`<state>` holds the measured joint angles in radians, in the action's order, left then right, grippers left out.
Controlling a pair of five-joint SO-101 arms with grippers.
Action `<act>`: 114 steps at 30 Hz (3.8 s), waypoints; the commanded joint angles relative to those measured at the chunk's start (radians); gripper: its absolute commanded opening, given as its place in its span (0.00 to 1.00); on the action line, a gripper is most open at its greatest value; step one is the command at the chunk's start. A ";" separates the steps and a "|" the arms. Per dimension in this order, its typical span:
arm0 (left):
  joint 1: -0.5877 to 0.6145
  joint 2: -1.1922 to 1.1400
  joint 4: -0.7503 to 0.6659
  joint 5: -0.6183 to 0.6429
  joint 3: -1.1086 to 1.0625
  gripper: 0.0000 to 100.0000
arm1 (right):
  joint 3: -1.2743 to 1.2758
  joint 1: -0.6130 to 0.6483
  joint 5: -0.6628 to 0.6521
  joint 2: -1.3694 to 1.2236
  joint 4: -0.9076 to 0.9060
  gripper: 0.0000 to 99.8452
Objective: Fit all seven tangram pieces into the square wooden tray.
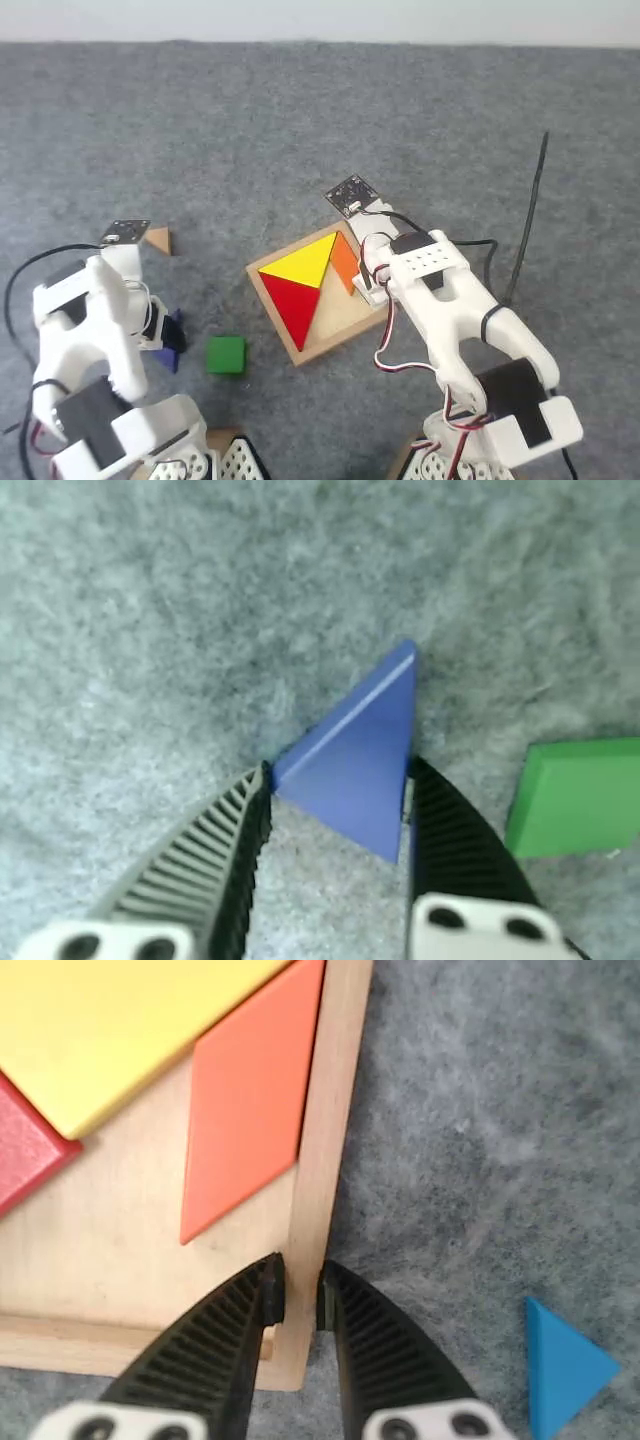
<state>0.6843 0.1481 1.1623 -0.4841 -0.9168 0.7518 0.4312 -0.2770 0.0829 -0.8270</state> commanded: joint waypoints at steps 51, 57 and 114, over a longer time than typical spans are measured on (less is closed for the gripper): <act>-0.054 0.126 -0.044 0.038 -0.111 0.18 | 0.003 0.022 -0.014 0.008 0.007 0.01; -0.054 0.060 -0.029 0.038 -0.071 0.18 | 0.003 0.022 -0.014 0.008 0.007 0.01; -0.882 0.523 0.049 0.466 0.030 0.03 | 0.003 -0.002 -0.008 0.016 0.001 0.01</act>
<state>-0.0445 0.6590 1.2927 -0.1297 -0.9367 0.7518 0.4327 -0.2770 0.0829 -0.8270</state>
